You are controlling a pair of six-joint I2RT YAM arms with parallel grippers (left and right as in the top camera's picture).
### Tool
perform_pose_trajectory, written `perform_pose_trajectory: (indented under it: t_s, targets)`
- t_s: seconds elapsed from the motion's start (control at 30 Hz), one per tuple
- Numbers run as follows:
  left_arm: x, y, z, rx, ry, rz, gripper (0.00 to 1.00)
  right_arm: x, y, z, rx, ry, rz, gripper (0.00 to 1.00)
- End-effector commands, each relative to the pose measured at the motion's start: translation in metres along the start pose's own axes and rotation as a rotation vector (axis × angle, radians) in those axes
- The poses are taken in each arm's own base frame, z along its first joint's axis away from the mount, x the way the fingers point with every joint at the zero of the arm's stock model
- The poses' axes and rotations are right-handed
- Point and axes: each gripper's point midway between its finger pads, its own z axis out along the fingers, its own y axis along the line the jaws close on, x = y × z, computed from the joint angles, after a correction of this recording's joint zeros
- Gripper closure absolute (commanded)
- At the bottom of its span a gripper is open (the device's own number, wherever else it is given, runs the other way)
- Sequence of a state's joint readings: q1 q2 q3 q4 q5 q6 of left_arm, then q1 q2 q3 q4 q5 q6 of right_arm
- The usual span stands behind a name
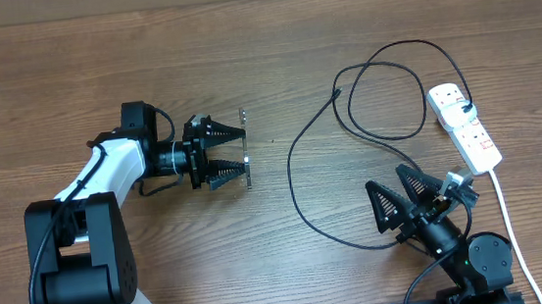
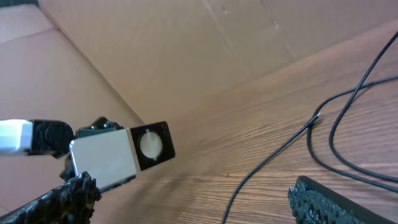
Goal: Plug charger to phone and switch on socket
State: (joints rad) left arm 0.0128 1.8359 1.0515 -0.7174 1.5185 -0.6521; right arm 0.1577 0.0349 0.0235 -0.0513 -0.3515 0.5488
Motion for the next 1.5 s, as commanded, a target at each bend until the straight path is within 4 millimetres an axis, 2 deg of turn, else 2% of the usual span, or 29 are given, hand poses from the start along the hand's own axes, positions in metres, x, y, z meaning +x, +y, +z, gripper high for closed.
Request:
perform_pose_trajectory:
  t_s: [0.0,0.17,0.47,0.57,0.7,0.8,0.9,0.93,0.97,1.0,1.03,1.13,1.2,1.3,1.47]
  targets:
    - [0.003,-0.004,0.002,0.029,0.031,-0.007,0.76,-0.011,0.007,-0.003,0.012,0.0,-0.083,0.0]
    - [0.003,-0.004,0.002,0.029,0.031,-0.008,0.77,-0.012,0.0,-0.011,0.15,0.127,-0.099,0.0]
    - [0.001,-0.001,0.002,0.011,0.017,-0.008,0.77,-0.024,0.013,-0.01,0.29,0.449,-0.071,0.01]
    - [0.001,-0.001,0.002,0.012,0.017,-0.009,0.77,-0.02,0.025,-0.005,0.301,0.595,-0.034,0.01]
    - [0.001,-0.001,0.002,0.011,0.017,-0.008,0.77,-0.004,0.067,0.016,0.122,0.759,0.014,0.01]
    - [0.001,-0.001,0.002,0.011,0.017,-0.008,0.77,0.003,0.084,0.043,-0.01,0.782,0.025,0.0]
    - [0.001,-0.001,0.002,0.011,0.017,-0.007,0.77,0.007,0.092,0.061,-0.091,0.789,0.041,0.0]
    - [0.001,-0.001,0.002,0.012,0.017,-0.008,0.77,0.007,0.094,0.068,-0.121,0.785,0.042,0.03]
    - [0.001,-0.001,0.002,0.012,0.017,-0.008,0.77,0.008,0.099,0.073,-0.158,0.788,0.046,0.12]
    - [0.001,-0.001,0.002,0.012,0.018,-0.008,0.77,0.01,0.103,0.075,-0.186,0.797,0.048,0.16]
    - [0.001,-0.001,0.002,0.012,0.018,-0.008,0.77,0.013,0.106,0.075,-0.194,0.805,0.043,0.16]
    - [0.001,-0.001,0.002,0.012,0.017,-0.008,0.77,0.026,0.108,0.072,-0.131,0.824,-0.008,0.13]
    - [0.001,-0.001,0.002,0.012,0.018,-0.008,0.78,0.035,0.107,0.066,-0.025,0.824,-0.039,0.07]
    - [0.001,-0.001,0.002,0.012,0.018,-0.008,0.78,0.043,0.108,0.053,0.116,0.79,-0.097,0.03]
    - [0.001,-0.001,0.002,0.012,0.017,-0.008,0.77,0.037,0.112,0.054,0.316,0.578,-0.201,0.0]
